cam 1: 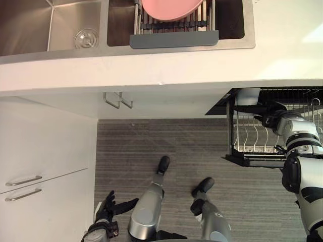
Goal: Walk over to the sink, pick up the cup, carry it to the dishwasher, place the cup inside the dishwasher, then close the dishwasher door
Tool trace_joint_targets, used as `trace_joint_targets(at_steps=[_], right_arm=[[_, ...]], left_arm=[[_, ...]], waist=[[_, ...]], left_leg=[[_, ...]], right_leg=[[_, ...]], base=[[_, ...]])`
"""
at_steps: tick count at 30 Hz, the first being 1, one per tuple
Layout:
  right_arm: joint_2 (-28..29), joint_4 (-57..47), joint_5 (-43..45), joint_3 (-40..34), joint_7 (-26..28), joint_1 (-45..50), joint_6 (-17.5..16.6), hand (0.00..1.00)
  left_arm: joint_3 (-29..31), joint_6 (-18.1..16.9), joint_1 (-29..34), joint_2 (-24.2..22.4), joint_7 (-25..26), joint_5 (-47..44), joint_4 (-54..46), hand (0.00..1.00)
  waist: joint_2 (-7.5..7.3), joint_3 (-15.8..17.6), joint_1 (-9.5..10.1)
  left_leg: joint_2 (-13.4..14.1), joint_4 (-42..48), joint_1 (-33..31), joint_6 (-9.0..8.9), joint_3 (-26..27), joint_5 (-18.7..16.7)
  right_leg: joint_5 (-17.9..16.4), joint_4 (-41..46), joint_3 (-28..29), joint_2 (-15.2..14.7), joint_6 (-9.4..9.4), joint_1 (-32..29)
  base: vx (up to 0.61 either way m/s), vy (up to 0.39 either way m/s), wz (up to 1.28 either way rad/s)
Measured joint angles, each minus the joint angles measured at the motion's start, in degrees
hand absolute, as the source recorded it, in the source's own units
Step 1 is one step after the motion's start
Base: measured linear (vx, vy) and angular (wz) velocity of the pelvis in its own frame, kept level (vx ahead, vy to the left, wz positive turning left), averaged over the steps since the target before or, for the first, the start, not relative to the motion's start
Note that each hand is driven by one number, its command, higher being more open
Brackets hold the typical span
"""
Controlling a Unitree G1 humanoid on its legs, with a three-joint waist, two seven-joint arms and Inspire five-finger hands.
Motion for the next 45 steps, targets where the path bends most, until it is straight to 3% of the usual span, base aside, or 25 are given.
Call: trace_joint_targets(at_steps=[7, 14, 18, 20, 25, 28, 30, 33, 38, 45], right_arm=[[0.1, -1.9, 2.3, -1.1, 0.2, 0.1, -1.8, 1.0], [0.2, -4.4, 5.7, -0.4, 2.9, 5.1, -3.8, 1.0], [0.6, -9.1, 8.5, 3.0, 4.6, 11.8, -5.1, 1.0], [2.1, -15.0, 9.9, 3.2, 5.2, 18.0, -5.3, 1.0], [7.8, -33.6, 15.6, 2.9, 3.9, 34.0, -5.9, 1.0], [13.5, -43.5, 16.4, 1.6, 3.0, 42.3, -6.5, 1.0], [20.4, -52.7, 16.3, -1.2, 2.2, 50.2, -6.9, 1.0], [26.0, -60.9, 15.8, -2.1, 2.9, 57.0, -7.3, 1.0], [29.1, -69.1, 15.7, -1.8, 6.5, 61.0, -10.7, 1.0], [29.8, -79.7, 16.7, 0.5, 8.8, 61.1, -16.7, 1.0]], left_arm=[[0.0, 0.0, -0.1, 0.0, 0.0, 0.0, -0.4, 1.0], [0.3, -0.3, -0.2, 0.1, -0.1, 0.3, 1.2, 1.0], [0.7, -0.7, -0.2, 0.3, 0.3, 1.4, 4.2, 1.0], [1.2, -1.2, 0.0, 0.8, 0.4, 2.6, 5.4, 1.0], [2.4, -2.0, 1.6, 0.9, 1.7, 6.0, 7.9, 1.0], [3.9, -2.7, 3.2, -0.1, 2.5, 7.7, 9.3, 1.0], [5.8, -3.9, 4.1, -1.2, 2.7, 9.2, 10.5, 1.0], [8.1, -5.0, 5.6, -2.6, 3.0, 9.3, 11.7, 1.0], [9.2, -7.7, 7.5, -4.2, 5.0, 10.4, 12.2, 1.0], [11.9, -10.5, 9.6, -7.3, 7.8, 13.1, 13.2, 1.0]], waist=[[-0.01, -0.1, 0.16], [-0.72, -2.5, 0.05], [-3.27, -4.8, -0.85], [-5.44, -7.3, -1.96], [-7.02, -12.1, -5.7], [-7.16, -14.4, -7.28], [-7.08, -16.5, -9.2], [-7.07, -18.2, -10.35], [-6.66, -19.4, -11.43], [-5.34, -20.4, -11.37]], left_leg=[[0.1, -0.9, 1.0, -0.28, 0.3, 0.6], [0.6, -1.3, 3.5, -0.02, 1.1, -0.1], [0.9, -1.3, 5.8, 0.06, 2.9, -0.2], [0.9, -1.3, 6.2, -0.14, 3.1, -0.3], [0.7, -1.3, 7.7, 0.13, 4.2, -1.0], [0.8, -1.3, 9.3, 0.31, 6.2, -1.8], [1.0, -1.3, 10.5, 0.22, 6.9, -2.4], [1.5, -1.3, 12.0, 0.09, 8.6, -3.0], [2.0, -1.3, 13.5, -0.27, 9.7, -3.7], [2.1, -1.2, 14.4, -0.31, 7.7, -3.9]], right_leg=[[-0.2, 0.6, -0.1, -0.2, 0.02, 0.5], [-0.2, -0.1, -0.3, 0.0, 0.04, 3.6], [0.1, -1.8, -0.1, 0.5, 0.17, 6.3], [0.3, -2.6, 0.1, 0.8, 0.33, 6.6], [0.5, -3.4, 1.2, 1.0, 0.65, 7.9], [0.5, -3.7, 3.3, 1.1, 0.79, 8.6], [0.5, -4.2, 4.1, 1.4, 0.84, 9.3], [0.5, -4.6, 5.9, 1.9, 0.85, 10.0], [0.4, -5.4, 6.8, 2.5, 1.0, 11.3], [0.1, -5.8, 4.7, 2.6, 1.0, 13.5]], base=[[0.0, 0.0, 0.0], [-0.02, -0.002, 0.01], [0.01, -0.006, -0.05], [0.05, -0.008, -0.04], [0.02, -0.001, -0.11], [0.01, 0.005, -0.35], [0.03, -0.01, -0.22], [0.04, -0.018, -0.26], [0.01, -0.015, -0.14], [0.02, -0.009, 0.15]])
